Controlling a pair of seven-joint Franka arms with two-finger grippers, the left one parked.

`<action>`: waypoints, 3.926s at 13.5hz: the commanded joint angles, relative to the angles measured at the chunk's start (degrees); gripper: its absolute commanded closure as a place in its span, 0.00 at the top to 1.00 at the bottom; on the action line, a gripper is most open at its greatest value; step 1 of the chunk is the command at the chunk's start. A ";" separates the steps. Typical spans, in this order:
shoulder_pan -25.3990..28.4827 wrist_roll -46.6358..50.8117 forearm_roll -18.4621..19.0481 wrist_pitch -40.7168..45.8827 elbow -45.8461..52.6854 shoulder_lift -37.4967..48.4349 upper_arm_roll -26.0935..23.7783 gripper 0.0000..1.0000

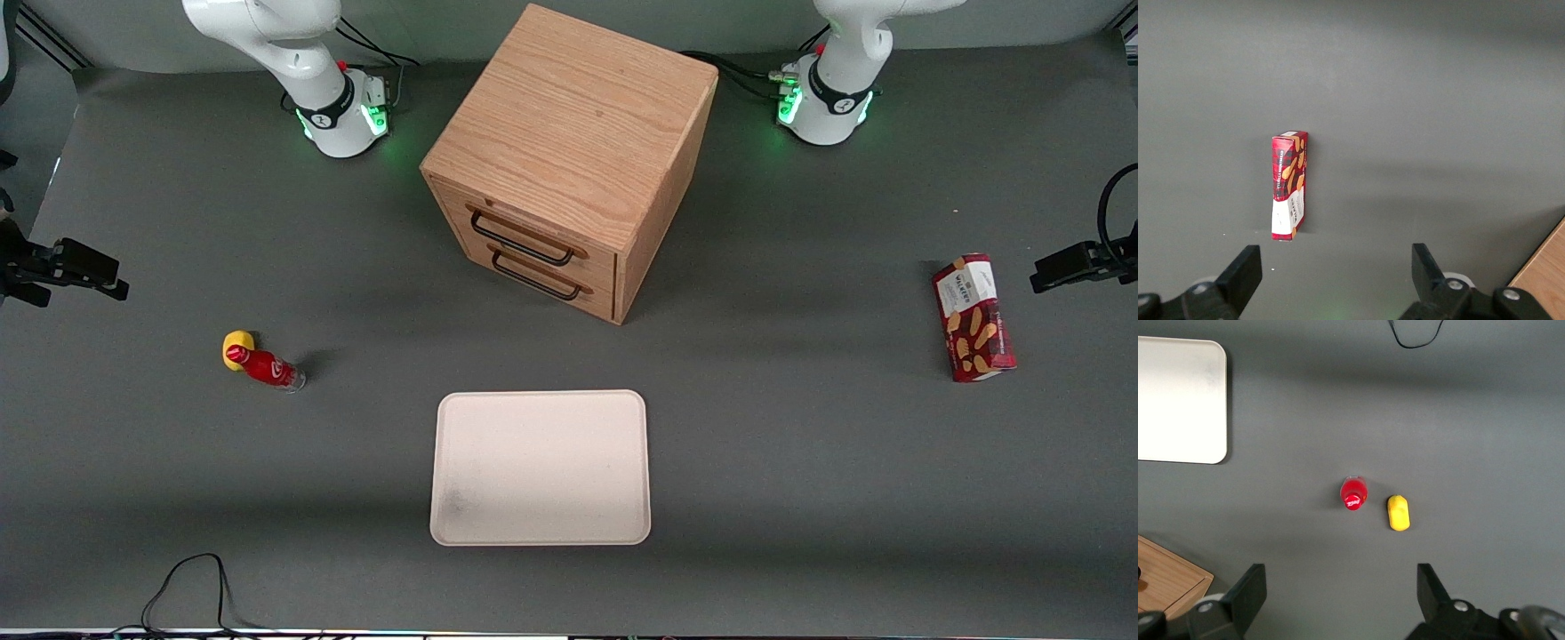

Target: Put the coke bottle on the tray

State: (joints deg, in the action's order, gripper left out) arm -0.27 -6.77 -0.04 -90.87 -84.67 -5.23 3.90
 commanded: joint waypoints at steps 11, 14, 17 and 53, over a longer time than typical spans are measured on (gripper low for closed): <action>0.53 -1.49 1.18 1.22 1.00 -0.31 0.14 1.00; 0.53 -1.84 1.18 2.00 0.30 0.30 0.49 1.00; 0.53 -2.19 1.18 2.45 -0.49 1.18 1.02 1.00; 2.20 -5.80 -3.56 -48.87 -40.05 -3.73 2.87 1.00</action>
State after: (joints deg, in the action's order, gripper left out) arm 1.32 -11.04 -2.26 -137.82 -124.32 -8.22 6.43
